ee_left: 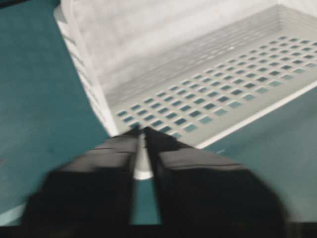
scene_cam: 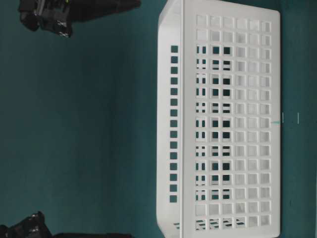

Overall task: Lift the white basket with both hands.
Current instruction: 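Lower both open grippers over the basket's end rims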

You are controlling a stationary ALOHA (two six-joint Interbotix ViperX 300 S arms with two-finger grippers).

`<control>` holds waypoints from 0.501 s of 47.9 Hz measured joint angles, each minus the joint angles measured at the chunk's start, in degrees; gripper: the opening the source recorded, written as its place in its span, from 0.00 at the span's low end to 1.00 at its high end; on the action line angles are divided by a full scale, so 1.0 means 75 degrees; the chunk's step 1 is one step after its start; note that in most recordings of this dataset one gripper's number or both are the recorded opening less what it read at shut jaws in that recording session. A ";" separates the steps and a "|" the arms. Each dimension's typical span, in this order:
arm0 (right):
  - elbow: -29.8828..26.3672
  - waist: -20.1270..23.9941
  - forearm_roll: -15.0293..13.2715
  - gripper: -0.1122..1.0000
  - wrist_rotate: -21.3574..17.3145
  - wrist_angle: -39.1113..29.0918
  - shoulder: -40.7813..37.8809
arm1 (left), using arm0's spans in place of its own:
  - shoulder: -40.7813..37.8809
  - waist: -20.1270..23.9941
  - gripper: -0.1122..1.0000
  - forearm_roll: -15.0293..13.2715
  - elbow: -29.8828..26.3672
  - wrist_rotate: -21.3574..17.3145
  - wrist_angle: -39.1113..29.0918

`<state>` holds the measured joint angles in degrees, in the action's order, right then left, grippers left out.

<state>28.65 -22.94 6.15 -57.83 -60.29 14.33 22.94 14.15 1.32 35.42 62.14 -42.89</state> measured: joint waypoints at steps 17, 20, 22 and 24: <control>0.0000 -0.0012 0.0000 0.95 -0.0551 0.0047 -0.0352 | -0.0199 0.0012 0.96 0.0000 0.0094 0.0270 0.0223; -0.0023 -0.0012 0.0012 0.95 -0.0551 0.0059 -0.0469 | -0.0328 0.0012 0.95 0.0000 0.0094 0.0387 0.0223; -0.0059 0.0000 0.0000 0.95 -0.0551 0.0070 -0.0539 | -0.0410 0.0012 0.96 -0.0012 0.0094 0.0480 0.0223; -0.0094 0.0023 0.0000 0.94 -0.0562 0.0094 -0.0621 | -0.0492 0.0035 0.96 0.0000 0.0094 0.0563 0.0223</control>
<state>27.95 -22.76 6.15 -62.05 -59.59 9.67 19.25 14.41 1.32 36.12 66.36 -41.22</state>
